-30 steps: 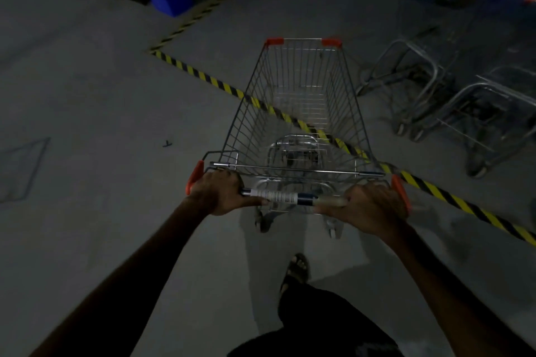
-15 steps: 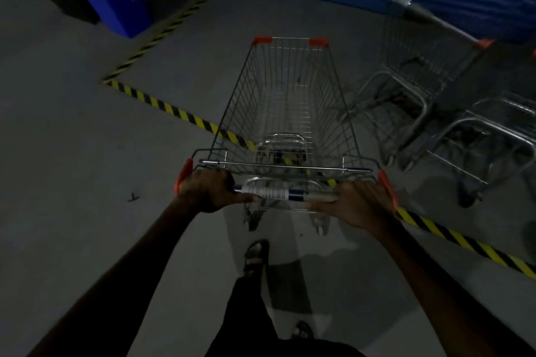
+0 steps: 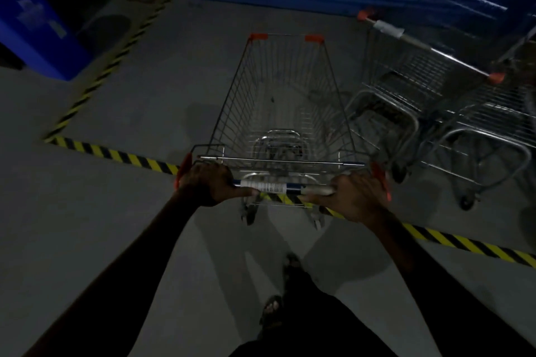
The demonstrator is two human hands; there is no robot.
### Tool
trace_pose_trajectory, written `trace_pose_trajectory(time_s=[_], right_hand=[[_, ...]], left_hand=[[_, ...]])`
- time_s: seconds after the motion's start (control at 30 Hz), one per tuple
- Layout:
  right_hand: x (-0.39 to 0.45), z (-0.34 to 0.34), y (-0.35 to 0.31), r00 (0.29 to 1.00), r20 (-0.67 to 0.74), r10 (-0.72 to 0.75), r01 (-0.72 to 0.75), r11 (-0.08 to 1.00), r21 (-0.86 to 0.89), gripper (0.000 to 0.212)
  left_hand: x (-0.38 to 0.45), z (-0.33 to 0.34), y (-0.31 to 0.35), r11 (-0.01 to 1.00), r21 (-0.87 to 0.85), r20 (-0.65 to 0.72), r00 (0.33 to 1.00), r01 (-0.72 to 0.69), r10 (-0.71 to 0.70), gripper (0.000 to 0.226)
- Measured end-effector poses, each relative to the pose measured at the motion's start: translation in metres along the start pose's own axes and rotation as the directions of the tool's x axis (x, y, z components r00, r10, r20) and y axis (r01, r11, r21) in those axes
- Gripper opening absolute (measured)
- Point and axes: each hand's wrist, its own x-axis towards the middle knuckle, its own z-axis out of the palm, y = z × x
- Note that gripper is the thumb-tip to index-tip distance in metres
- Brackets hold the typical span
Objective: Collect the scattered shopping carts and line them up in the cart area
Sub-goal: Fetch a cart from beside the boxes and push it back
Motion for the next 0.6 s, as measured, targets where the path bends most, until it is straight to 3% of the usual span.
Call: trace_pose_trajectory(time_s=[0.2, 0.37, 0.47, 0.6], right_hand=[[0.102, 0.021, 0.014, 0.998, 0.054, 0.034, -0.037, 0.998, 0.054, 0.089], [0.160, -0.001, 0.017, 1.000, -0.014, 0.015, -0.015, 1.000, 0.025, 0.083], [0.186, -0.008, 0.022, 0.996, 0.068, 0.054, -0.062, 0.990, 0.129, 0.084], [0.205, -0.015, 0.023, 0.984, 0.110, 0.137, -0.130, 0.989, -0.066, 0.095]], left_hand=[[0.094, -0.040, -0.030, 0.998, -0.054, 0.019, 0.999, -0.039, 0.040, 0.103], [0.157, -0.072, -0.040, 0.998, -0.018, 0.048, 0.997, -0.055, 0.056, 0.102], [0.183, -0.087, -0.043, 0.998, -0.040, 0.102, 0.994, -0.045, 0.049, 0.100], [0.207, -0.093, -0.051, 0.999, -0.039, 0.152, 0.988, -0.027, 0.033, 0.108]])
